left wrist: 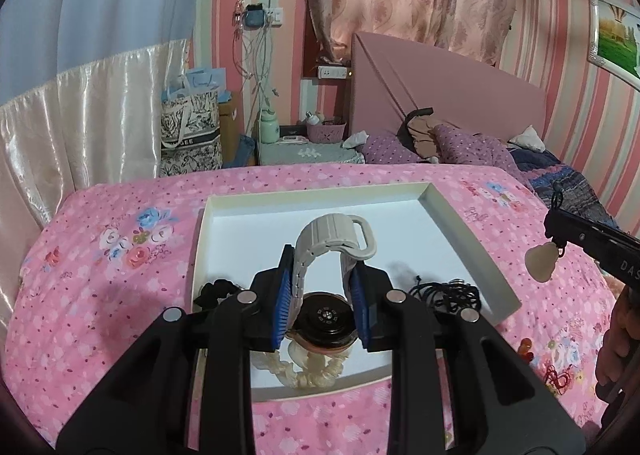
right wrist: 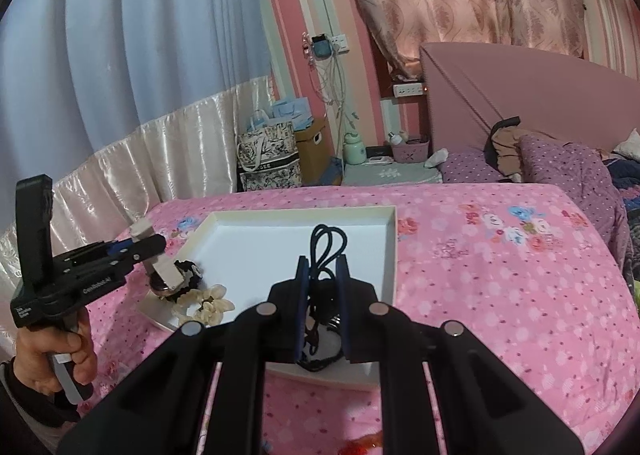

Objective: Organize jewelry
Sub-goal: 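Carry the white-band watch and pendant necklace with both grippers over the tray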

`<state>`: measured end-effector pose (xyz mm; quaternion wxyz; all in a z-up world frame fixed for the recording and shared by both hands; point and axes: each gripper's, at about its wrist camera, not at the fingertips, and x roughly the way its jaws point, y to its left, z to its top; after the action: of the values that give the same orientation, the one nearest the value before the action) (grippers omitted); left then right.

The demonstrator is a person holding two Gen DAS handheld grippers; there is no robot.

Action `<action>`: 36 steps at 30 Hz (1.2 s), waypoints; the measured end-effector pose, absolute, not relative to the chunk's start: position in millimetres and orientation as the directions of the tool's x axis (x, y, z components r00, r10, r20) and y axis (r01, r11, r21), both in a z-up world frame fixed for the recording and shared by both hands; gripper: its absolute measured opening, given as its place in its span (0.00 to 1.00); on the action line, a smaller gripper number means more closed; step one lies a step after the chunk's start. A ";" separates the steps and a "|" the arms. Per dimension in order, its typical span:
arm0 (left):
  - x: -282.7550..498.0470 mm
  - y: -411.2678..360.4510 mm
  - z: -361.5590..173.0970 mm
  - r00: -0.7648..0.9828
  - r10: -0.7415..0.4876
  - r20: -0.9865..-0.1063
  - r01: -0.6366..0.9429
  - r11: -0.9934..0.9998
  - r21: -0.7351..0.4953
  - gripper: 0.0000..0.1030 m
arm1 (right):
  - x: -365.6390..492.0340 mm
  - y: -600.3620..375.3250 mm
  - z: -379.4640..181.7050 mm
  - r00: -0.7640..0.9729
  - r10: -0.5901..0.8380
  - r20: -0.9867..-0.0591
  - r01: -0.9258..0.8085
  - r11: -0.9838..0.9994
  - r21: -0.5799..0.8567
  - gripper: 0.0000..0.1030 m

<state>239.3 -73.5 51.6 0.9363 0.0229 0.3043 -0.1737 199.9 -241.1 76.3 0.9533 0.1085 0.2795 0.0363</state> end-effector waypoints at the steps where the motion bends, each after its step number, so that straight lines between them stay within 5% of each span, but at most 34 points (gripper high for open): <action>1: 242.3 -73.2 49.9 0.752 -0.311 -0.581 0.336 0.939 -0.068 0.24 | 202.2 -240.9 74.7 0.839 0.133 -0.527 -0.012 0.974 0.228 0.13; 20: 278.9 -62.0 -4.3 0.708 -0.262 -0.656 0.292 0.954 -0.066 0.24 | 241.5 -240.6 11.5 0.737 0.062 -0.674 0.050 0.988 0.145 0.13; 36: 282.1 -60.8 -20.0 0.714 -0.226 -0.662 0.252 0.966 -0.058 0.24 | 239.9 -243.6 1.7 0.720 0.058 -0.692 0.055 0.989 0.141 0.13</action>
<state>282.1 -60.8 -20.0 0.9256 0.0183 0.3553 -0.1293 239.9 -243.6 1.7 0.9242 0.0757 0.3742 0.0009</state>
